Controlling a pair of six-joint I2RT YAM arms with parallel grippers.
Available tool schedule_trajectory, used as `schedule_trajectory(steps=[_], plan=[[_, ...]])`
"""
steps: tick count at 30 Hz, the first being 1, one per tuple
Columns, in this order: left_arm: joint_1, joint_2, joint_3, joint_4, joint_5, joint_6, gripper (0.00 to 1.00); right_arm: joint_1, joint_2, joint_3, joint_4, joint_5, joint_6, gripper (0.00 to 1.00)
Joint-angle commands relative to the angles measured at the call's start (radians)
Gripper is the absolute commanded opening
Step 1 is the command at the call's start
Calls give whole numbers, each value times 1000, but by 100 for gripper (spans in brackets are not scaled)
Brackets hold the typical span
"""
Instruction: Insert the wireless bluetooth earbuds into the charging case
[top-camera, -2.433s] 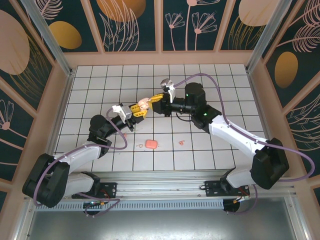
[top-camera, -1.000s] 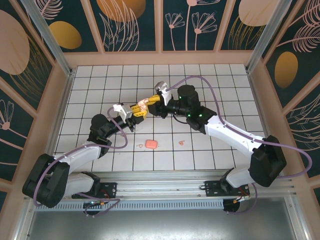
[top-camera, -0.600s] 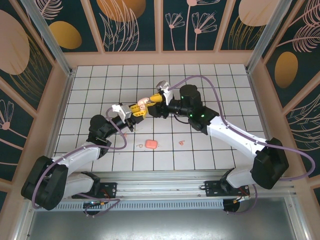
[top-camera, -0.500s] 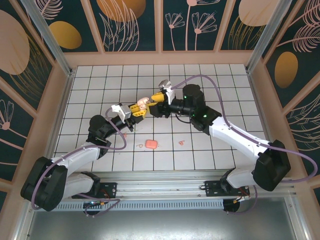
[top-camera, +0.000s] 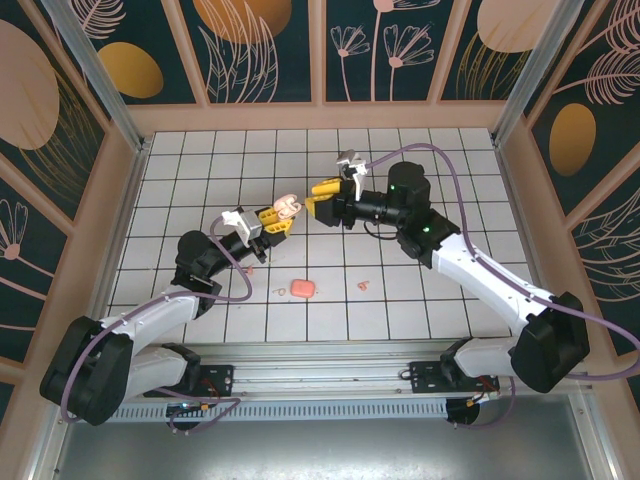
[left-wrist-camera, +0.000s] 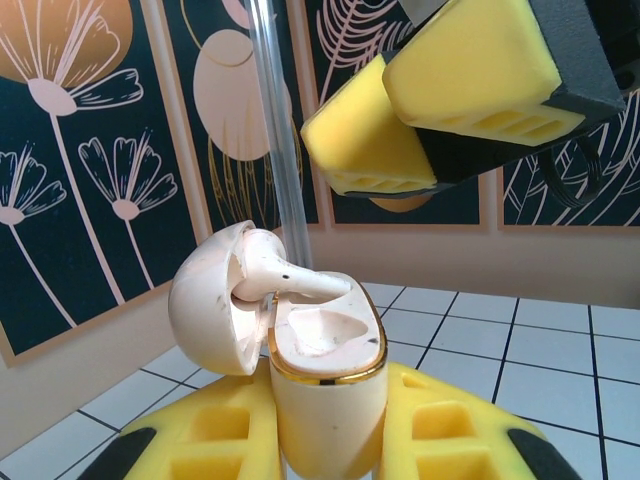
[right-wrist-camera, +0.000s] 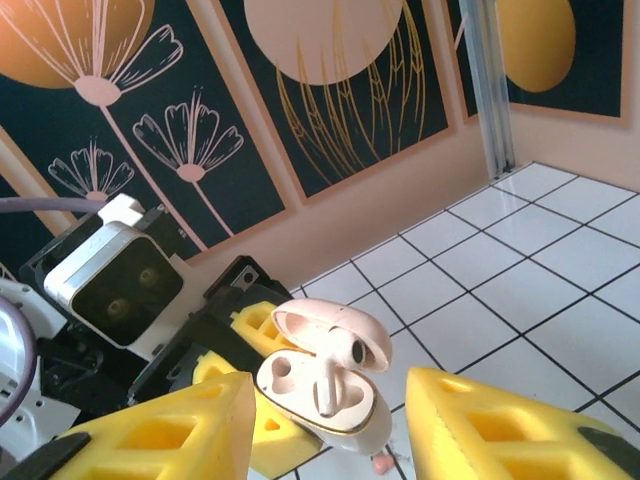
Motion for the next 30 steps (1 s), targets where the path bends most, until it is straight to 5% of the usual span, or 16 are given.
schedule_trajectory(steps=[1, 13, 19, 30], plan=[[-3, -19, 8, -5, -8, 30, 4, 1, 5, 58, -79, -18, -9, 41], [-3, -23, 35, -193, -59, 172, 4, 96, 120, 330, -568, 282, -113, 30], [-3, -17, 36, -203, -56, 180, 4, 112, 231, 453, -727, 277, -88, 27], [-4, -14, 41, -196, -51, 174, 4, 113, 289, 485, -732, 213, -96, 24]])
